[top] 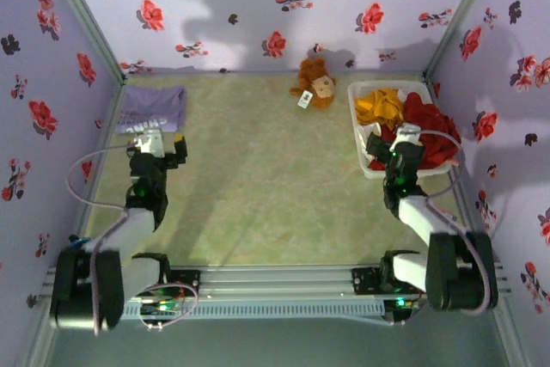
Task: Fold and stack the t-shirts
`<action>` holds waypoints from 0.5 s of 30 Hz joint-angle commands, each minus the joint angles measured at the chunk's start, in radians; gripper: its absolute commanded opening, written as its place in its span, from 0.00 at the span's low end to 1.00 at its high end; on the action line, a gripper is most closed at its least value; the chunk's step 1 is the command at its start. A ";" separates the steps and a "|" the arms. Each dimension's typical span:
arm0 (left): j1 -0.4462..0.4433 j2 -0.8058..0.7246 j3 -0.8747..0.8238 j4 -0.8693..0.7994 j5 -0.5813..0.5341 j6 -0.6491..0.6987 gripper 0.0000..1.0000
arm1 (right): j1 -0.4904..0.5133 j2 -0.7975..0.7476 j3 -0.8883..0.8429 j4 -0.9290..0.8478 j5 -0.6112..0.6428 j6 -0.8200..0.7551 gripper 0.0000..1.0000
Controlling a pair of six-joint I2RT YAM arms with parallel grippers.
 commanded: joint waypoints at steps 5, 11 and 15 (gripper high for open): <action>-0.174 -0.116 0.238 -0.520 -0.017 -0.145 0.99 | 0.010 -0.203 0.187 -0.620 0.048 0.163 0.99; -0.522 0.085 0.408 -0.556 0.013 -0.351 0.99 | 0.006 -0.055 0.585 -1.137 -0.001 0.281 0.99; -0.696 0.233 0.506 -0.486 -0.011 -0.387 0.99 | -0.001 0.136 0.847 -1.371 -0.174 0.253 0.99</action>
